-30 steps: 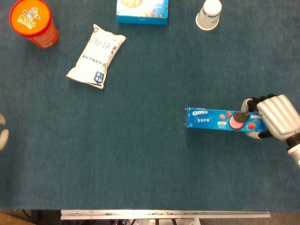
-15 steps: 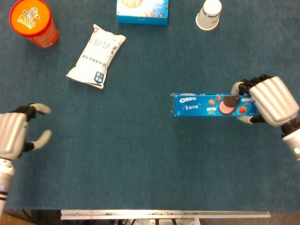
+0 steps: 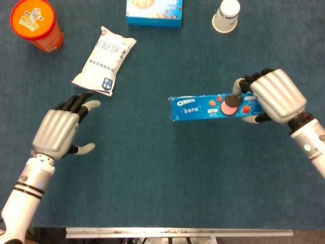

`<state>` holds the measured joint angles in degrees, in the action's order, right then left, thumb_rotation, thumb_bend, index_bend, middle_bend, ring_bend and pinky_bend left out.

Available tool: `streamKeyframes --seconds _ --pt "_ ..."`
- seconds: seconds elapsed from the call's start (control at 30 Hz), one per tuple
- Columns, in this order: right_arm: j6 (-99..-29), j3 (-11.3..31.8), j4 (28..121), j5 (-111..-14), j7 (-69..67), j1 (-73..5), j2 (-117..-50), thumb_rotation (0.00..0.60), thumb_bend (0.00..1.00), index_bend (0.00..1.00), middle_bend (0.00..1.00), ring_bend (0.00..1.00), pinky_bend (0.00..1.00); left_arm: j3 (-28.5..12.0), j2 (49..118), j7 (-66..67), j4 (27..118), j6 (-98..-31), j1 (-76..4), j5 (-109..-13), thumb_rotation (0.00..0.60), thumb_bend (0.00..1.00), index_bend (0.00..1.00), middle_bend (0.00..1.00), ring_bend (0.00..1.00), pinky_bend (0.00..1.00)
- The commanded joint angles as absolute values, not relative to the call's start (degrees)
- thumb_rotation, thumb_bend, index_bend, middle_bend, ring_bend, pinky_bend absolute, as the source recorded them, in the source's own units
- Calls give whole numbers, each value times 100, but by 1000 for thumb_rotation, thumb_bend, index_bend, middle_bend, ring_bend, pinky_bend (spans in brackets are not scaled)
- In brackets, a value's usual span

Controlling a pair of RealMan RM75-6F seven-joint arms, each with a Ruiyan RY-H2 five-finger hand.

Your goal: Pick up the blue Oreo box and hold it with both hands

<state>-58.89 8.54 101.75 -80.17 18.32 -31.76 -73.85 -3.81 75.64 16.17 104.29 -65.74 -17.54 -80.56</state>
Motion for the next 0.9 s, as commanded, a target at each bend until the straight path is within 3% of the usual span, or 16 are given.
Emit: streamKeyframes --seconds 0.03,0.9 --pt "-5792 923 10177 -7898 1912 -3296 -7459 600 19 623 624 587 522 -513 7689 1805 10466 -6457 -1929 -7890 600 114 176 79 104 254" --pt "-5393 1107 9454 -7206 2030 -4086 -8478 600 19 623 624 587 522 -972 8330 3014 10894 -6195 -2929 -6249 600 104 129 72 100 256"
